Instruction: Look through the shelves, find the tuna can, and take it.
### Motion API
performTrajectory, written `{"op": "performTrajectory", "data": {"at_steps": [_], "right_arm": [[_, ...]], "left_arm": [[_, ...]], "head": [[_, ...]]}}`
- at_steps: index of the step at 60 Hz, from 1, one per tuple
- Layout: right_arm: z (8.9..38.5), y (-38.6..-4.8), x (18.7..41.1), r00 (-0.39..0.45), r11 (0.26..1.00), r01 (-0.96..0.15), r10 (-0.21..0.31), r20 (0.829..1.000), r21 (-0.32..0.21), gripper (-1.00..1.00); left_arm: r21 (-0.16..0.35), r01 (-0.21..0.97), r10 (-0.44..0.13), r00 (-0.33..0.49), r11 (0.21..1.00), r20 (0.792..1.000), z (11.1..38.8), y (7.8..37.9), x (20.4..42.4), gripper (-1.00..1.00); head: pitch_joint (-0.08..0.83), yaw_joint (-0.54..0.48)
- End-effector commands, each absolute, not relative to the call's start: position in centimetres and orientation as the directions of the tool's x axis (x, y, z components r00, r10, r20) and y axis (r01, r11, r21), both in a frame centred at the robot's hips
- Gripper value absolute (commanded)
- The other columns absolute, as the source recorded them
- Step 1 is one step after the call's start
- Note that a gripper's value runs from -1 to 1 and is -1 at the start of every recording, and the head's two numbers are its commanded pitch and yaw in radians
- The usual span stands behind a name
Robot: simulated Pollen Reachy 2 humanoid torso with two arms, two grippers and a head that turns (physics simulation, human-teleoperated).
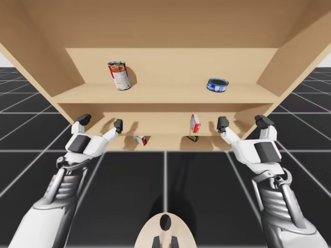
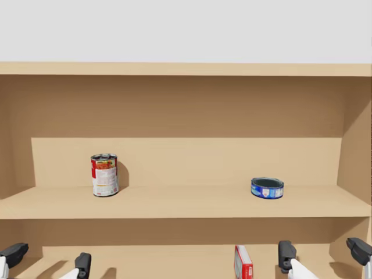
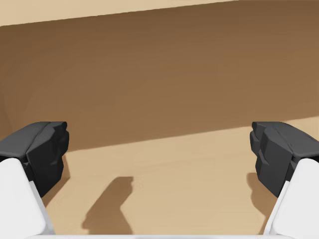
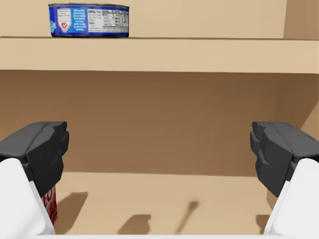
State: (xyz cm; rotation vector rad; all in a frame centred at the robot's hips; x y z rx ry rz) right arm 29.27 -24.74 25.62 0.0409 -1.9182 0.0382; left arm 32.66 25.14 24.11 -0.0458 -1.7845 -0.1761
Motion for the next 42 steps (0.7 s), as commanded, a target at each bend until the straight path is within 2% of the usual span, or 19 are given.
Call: {"op": "performTrajectory", "data": {"at_steps": [1,15,29,42], "right_arm": [[25.53,-24.56,29.25,-0.330,0.999,-0.039,-0.018,0.944,0.005,-1.00],[25.64,-24.43,29.16,-0.326,0.997,-0.077,-0.030,0.945,0.005,-1.00],[25.78,-24.49,29.06,-0.326,0.997,-0.075,-0.038,0.944,0.014,-1.00],[26.16,-24.33,28.82,-0.326,0.997,-0.080,-0.046,0.944,0.021,-1.00]], "left_arm": [[0.095,0.121,-0.067,-0.217,0.988,0.974,24.00,25.17,32.76,-1.00],[0.093,0.120,-0.066,-0.214,0.988,0.975,23.94,25.29,32.68,-1.00],[0.096,0.125,-0.068,-0.214,0.987,0.975,23.89,25.21,32.60,-1.00],[0.095,0.128,-0.065,-0.216,0.987,0.974,24.00,25.20,32.52,-1.00]], "head": [[0.010,-0.03],[0.046,-0.05],[0.129,-0.23],[0.186,-0.29]]}}
